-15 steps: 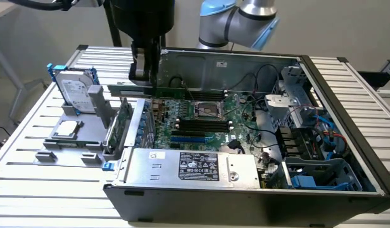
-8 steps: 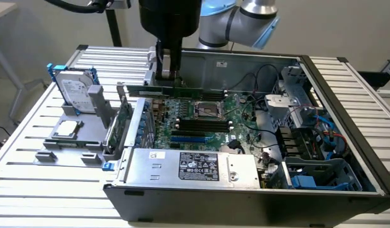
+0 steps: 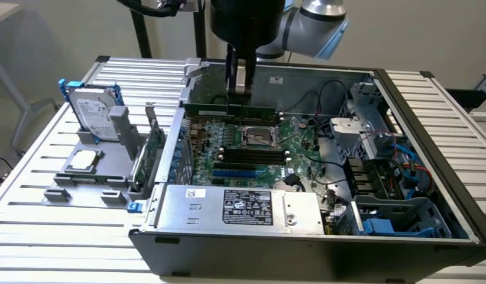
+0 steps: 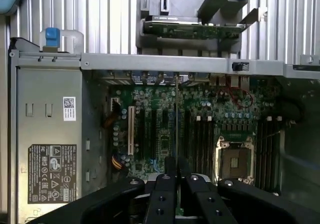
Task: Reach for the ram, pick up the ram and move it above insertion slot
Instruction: 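Pick up the ram and move it above insertion slot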
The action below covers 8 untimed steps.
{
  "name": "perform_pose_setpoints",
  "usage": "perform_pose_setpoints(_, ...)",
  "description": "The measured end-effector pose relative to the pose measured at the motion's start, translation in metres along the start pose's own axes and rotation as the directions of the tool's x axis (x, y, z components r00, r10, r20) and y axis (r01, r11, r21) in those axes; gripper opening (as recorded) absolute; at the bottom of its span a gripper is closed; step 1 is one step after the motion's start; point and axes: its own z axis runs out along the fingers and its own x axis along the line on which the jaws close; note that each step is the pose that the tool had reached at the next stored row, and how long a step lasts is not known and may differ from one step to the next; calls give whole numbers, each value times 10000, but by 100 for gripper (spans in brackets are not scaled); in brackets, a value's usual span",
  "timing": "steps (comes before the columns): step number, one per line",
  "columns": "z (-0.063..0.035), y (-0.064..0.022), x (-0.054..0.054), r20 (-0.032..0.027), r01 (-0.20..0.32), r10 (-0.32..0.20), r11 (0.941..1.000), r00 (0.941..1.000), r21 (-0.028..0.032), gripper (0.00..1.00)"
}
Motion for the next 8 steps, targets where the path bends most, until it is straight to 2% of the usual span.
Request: perform_pose_setpoints(8,62,-228,-207,-63,-3,3,10000,10000,0,13)
